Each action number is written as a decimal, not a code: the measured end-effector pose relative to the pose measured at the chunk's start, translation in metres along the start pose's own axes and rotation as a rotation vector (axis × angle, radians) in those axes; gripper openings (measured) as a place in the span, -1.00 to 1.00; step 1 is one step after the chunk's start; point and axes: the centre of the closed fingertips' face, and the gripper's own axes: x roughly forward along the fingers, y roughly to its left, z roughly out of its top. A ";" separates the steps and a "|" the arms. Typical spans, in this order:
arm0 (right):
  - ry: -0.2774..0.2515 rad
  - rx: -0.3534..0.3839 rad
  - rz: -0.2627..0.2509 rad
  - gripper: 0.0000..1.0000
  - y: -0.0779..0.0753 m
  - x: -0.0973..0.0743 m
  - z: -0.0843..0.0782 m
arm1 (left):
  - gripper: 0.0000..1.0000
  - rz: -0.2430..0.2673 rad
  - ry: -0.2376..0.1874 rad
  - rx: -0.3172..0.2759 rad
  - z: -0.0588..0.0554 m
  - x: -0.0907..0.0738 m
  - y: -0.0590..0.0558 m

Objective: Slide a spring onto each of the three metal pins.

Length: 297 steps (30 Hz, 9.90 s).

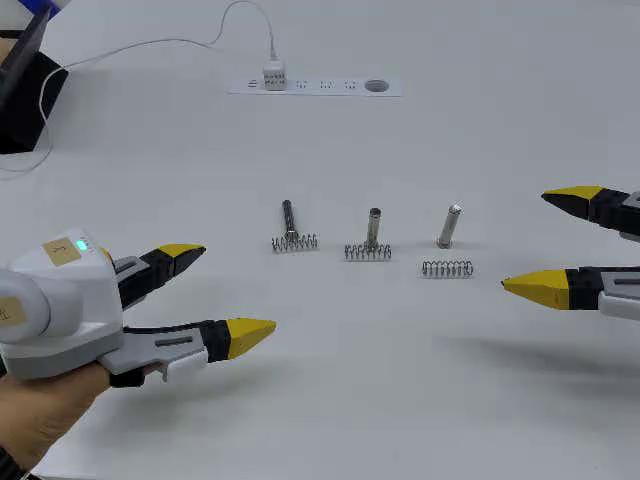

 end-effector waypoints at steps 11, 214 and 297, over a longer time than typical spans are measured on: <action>0.008 0.006 -0.004 0.51 0.000 0.001 -0.003 | 0.53 -0.013 0.001 -0.006 0.001 0.004 -0.002; 0.006 0.102 -0.041 0.46 0.000 0.000 -0.015 | -0.81 0.235 0.640 0.070 0.008 0.124 0.080; 0.016 0.082 -0.018 0.45 0.007 0.004 -0.009 | -0.84 0.152 0.380 -0.111 0.036 0.079 0.028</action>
